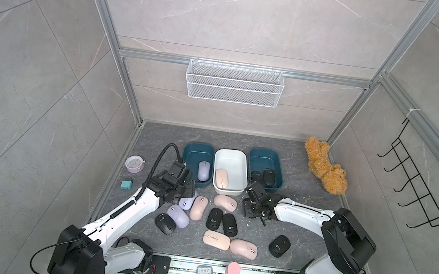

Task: Place the mice by color into the storage box
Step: Pick up the mouse from the center of the board.

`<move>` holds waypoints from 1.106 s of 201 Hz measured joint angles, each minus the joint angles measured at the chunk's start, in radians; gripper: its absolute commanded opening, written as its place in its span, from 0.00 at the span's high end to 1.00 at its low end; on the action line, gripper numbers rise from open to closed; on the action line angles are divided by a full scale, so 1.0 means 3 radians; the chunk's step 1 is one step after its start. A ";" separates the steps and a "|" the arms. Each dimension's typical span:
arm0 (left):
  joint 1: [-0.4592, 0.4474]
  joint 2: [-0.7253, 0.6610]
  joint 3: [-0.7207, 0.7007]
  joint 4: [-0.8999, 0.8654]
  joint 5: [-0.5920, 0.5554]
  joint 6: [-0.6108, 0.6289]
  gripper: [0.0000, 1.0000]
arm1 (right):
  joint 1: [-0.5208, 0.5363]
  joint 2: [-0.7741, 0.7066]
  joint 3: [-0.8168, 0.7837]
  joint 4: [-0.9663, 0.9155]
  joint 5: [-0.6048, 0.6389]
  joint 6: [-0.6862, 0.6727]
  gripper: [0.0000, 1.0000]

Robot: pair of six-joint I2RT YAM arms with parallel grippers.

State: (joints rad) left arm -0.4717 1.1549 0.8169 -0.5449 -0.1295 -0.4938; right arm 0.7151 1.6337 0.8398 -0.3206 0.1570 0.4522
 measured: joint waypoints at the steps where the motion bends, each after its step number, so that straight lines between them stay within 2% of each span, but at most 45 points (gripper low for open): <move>1: 0.0000 0.0000 0.0000 0.0000 0.0000 0.0000 0.31 | 0.0000 0.0004 0.0001 -0.0001 0.0003 0.0000 0.30; 51: 0.0000 0.0018 0.0000 -0.0001 0.0000 0.0000 0.31 | 0.0004 0.0070 0.0051 -0.0028 0.0053 -0.0064 0.32; 88: 0.0000 0.0018 0.0001 -0.0001 0.0000 0.0000 0.31 | 0.0013 0.0098 0.0081 -0.0023 0.0078 -0.0100 0.47; 142: 0.0000 0.0018 0.0005 0.0000 -0.0004 0.0000 0.31 | 0.0013 0.0056 0.0048 -0.0017 0.0088 -0.0067 0.48; 222: 0.0000 0.0102 0.0079 0.0053 -0.0056 -0.0001 0.31 | 0.0015 -0.0732 0.0112 -0.0463 0.0074 0.0004 0.47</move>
State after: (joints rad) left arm -0.4717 1.1854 0.8406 -0.5289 -0.1463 -0.4942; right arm 0.7197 1.4139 0.8734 -0.4595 0.1791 0.4534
